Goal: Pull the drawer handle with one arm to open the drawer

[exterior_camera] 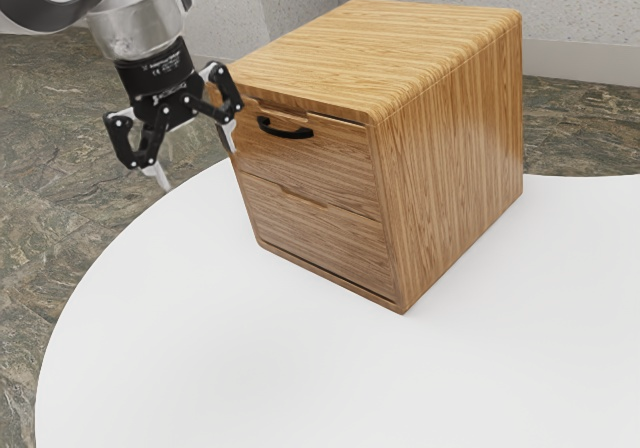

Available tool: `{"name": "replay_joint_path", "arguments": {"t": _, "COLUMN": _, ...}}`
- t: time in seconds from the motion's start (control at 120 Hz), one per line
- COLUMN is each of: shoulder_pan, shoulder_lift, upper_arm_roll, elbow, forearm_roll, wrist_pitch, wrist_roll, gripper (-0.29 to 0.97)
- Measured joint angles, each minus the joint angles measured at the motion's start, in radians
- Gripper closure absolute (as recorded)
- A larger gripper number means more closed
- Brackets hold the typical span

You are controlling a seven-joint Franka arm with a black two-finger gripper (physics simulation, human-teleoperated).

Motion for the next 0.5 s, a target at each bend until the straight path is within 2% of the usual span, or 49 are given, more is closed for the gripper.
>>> {"name": "replay_joint_path", "arguments": {"t": 0.208, "shoulder_pan": 0.036, "shoulder_lift": 0.0, "upper_arm_roll": 0.002, "elbow": 0.0, "forearm_roll": -0.003, "wrist_pitch": 0.005, "wrist_roll": -0.082, "gripper": 0.02}}
{"name": "replay_joint_path", "arguments": {"t": 0.358, "shoulder_pan": 0.014, "shoulder_lift": -0.035, "upper_arm_roll": 0.058, "elbow": 0.036, "forearm_roll": -0.053, "wrist_pitch": 0.003, "wrist_roll": -0.128, "gripper": 0.02}}
{"name": "replay_joint_path", "arguments": {"t": 0.5, "shoulder_pan": 0.093, "shoulder_lift": -0.068, "upper_arm_roll": -0.055, "elbow": 0.12, "forearm_roll": 0.026, "wrist_pitch": 0.015, "wrist_roll": -0.18, "gripper": 0.02}}
